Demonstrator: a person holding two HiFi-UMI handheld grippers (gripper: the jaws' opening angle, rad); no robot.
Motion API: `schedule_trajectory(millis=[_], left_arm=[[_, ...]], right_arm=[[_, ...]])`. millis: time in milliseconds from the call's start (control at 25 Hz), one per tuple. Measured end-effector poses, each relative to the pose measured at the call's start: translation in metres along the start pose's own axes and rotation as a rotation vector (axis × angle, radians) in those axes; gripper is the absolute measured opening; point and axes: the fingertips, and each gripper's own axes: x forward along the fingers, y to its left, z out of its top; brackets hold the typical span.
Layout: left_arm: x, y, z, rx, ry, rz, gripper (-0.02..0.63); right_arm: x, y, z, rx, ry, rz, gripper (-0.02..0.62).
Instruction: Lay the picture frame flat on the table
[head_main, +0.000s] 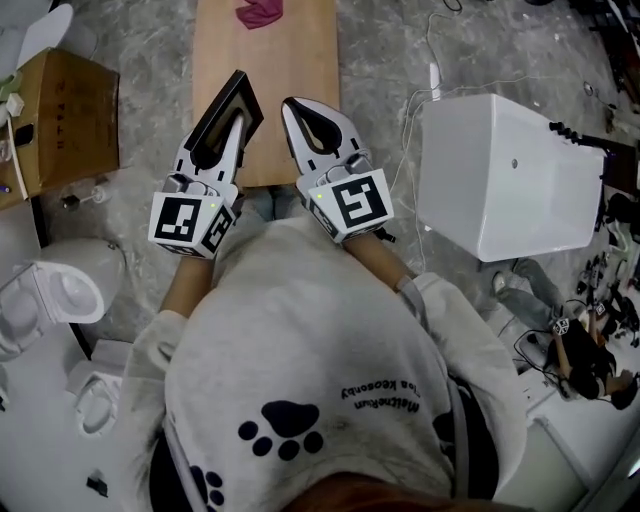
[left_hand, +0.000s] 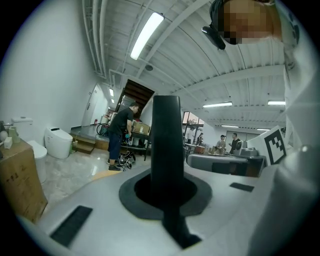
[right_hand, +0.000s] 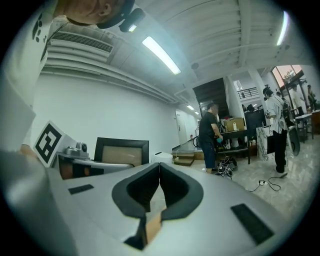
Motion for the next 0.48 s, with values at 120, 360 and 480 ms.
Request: schedule_trajectory(millis=[120, 360, 480], left_arm=[[-0.001, 0.001, -0.013, -0.023, 0.037, -0.018, 0.017], [0.009, 0.018, -0.023, -0.03, 0.042, -0.033, 0.017], [0.01, 0.024, -0.033, -0.036, 0.058, -0.051, 0.017]], right_arm=[[0.0, 0.002, -0.012, 0.013, 0.037, 0.009, 0.012], [0.018, -0.004, -0.023, 0.005, 0.045, 0.034, 0.011], [0.023, -0.008, -0.033, 0.003, 0.064, 0.037, 0.011]])
